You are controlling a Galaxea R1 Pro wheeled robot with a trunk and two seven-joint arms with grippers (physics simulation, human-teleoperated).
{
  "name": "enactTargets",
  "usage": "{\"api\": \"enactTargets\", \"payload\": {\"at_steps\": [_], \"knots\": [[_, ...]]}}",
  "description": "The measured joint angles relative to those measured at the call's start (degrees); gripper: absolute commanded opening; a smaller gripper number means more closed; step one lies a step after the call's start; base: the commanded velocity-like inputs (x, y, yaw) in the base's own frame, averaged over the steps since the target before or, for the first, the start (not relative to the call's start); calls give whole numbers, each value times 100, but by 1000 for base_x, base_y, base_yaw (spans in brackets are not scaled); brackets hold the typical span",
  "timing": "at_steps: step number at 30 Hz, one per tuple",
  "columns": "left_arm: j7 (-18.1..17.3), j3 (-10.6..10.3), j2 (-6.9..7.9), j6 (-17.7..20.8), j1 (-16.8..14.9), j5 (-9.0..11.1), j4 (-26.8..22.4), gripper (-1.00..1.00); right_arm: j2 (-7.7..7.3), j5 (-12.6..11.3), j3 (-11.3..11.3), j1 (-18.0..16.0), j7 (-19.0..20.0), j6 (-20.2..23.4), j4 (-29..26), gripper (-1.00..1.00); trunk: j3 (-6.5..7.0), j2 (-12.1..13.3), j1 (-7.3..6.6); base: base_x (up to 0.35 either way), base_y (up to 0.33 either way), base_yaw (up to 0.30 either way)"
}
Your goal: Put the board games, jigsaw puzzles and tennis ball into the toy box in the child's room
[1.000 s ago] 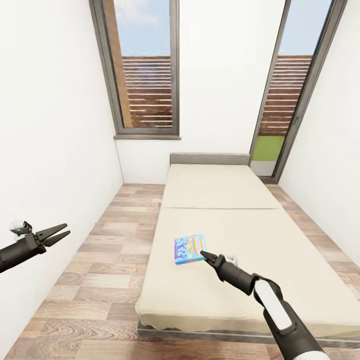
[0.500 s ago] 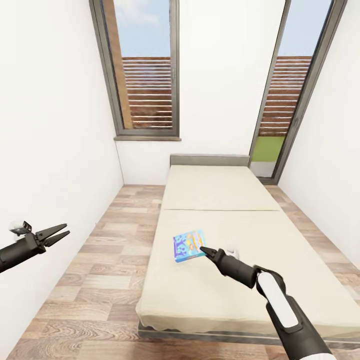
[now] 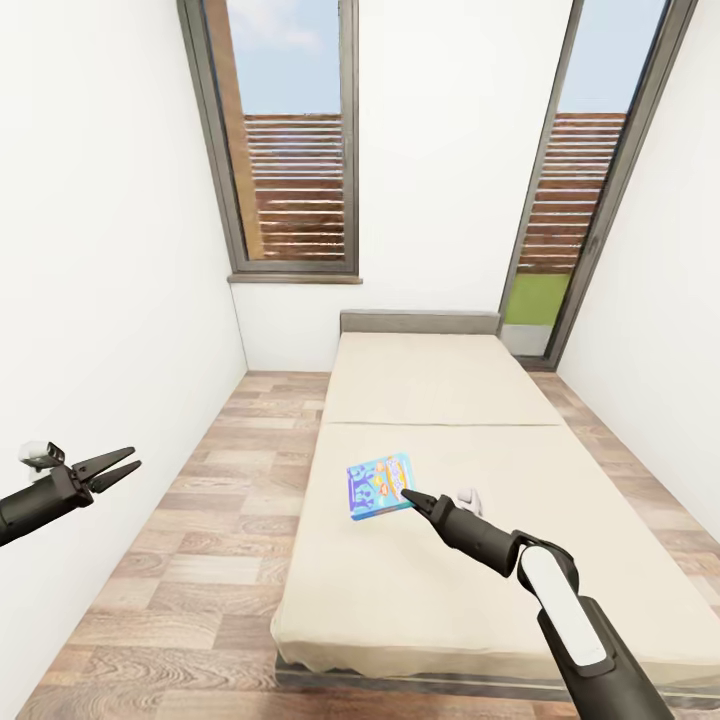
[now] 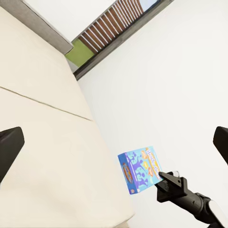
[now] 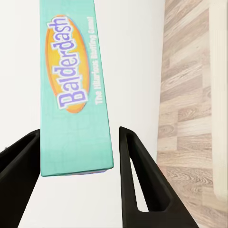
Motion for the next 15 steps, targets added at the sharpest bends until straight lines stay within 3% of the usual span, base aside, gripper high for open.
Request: {"api": "enactTargets", "payload": {"at_steps": [9, 15], "knots": [[19, 4, -16, -1, 0, 1, -129, 100, 7, -7, 8, 0, -26, -15, 16, -100, -4, 0, 2, 18, -16, 20], [29, -3, -19, 9, 1, 4, -147, 100, 30, 3, 41, -8, -70, -34, -15, -100, -8, 0, 2, 0, -275, 87]]}}
